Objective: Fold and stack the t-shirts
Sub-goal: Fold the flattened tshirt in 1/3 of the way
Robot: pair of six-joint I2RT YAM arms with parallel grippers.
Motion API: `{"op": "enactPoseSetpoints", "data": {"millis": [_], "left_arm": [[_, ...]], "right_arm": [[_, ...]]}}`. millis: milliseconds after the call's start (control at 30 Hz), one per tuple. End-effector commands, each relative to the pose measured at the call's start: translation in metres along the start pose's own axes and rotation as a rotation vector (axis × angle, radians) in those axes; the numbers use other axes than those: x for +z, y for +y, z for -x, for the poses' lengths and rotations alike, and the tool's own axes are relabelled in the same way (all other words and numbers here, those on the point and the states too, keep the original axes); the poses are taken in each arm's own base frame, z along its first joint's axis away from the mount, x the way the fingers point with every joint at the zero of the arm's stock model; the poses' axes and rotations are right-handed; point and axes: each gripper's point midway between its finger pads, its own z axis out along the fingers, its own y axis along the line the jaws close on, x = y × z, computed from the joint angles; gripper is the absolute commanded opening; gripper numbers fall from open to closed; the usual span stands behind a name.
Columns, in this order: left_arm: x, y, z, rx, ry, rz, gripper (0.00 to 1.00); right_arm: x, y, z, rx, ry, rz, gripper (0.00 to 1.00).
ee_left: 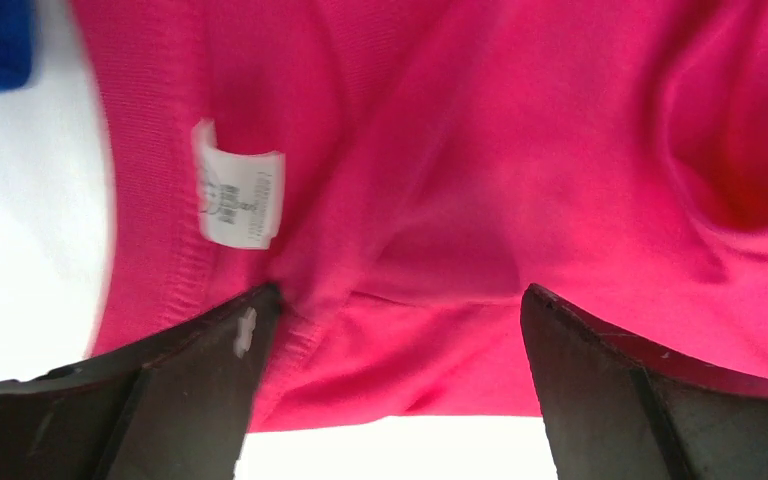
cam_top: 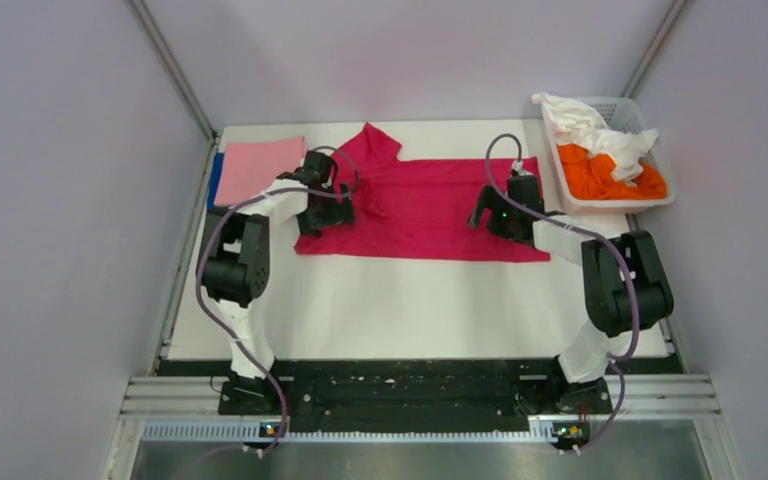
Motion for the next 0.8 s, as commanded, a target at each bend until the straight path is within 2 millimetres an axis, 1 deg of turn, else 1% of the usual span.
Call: {"op": "enactPoseSetpoints", "data": {"millis": [0,133,200,233,400,467,567,667,733,767], "left_arm": [[0.01,0.035,-0.021,-0.105,0.07,0.102,0.98],[-0.002,0.067,-0.059,-0.131,0.082,0.189,0.98],[-0.015,0.076,-0.075,-0.147,0.076,0.204,0.98],[-0.019,0.079,-0.087,-0.162,0.087,0.205,0.98],[-0.038,0.089,-0.156,-0.252,0.168,0.172,0.97],[-0.049,0.094,-0.181,-0.294,0.193,0.171,0.97],[-0.069,0.099,-0.216,-0.348,0.224,0.185,0.97],[-0.098,0.094,-0.226,-0.373,0.186,0.167,0.99],[-0.116,0.091,-0.223,-0.387,0.141,0.151,0.99],[-0.124,0.09,-0.217,-0.385,0.109,0.139,0.99]], "right_arm": [[0.001,-0.009,-0.024,0.028,0.061,-0.017,0.99],[-0.022,-0.031,-0.052,0.054,0.093,-0.085,0.99],[-0.037,-0.041,-0.06,0.068,0.086,-0.118,0.99],[-0.044,-0.045,-0.066,0.073,0.096,-0.13,0.99],[-0.078,-0.059,-0.102,0.087,0.149,-0.141,0.99],[-0.094,-0.066,-0.115,0.092,0.163,-0.151,0.99],[-0.115,-0.069,-0.118,0.081,0.138,-0.145,0.99],[-0.131,-0.062,-0.107,0.075,0.081,-0.11,0.99],[-0.139,-0.05,-0.097,0.056,0.06,-0.069,0.99],[-0.142,-0.043,-0.091,0.026,0.046,-0.05,0.99]]}}
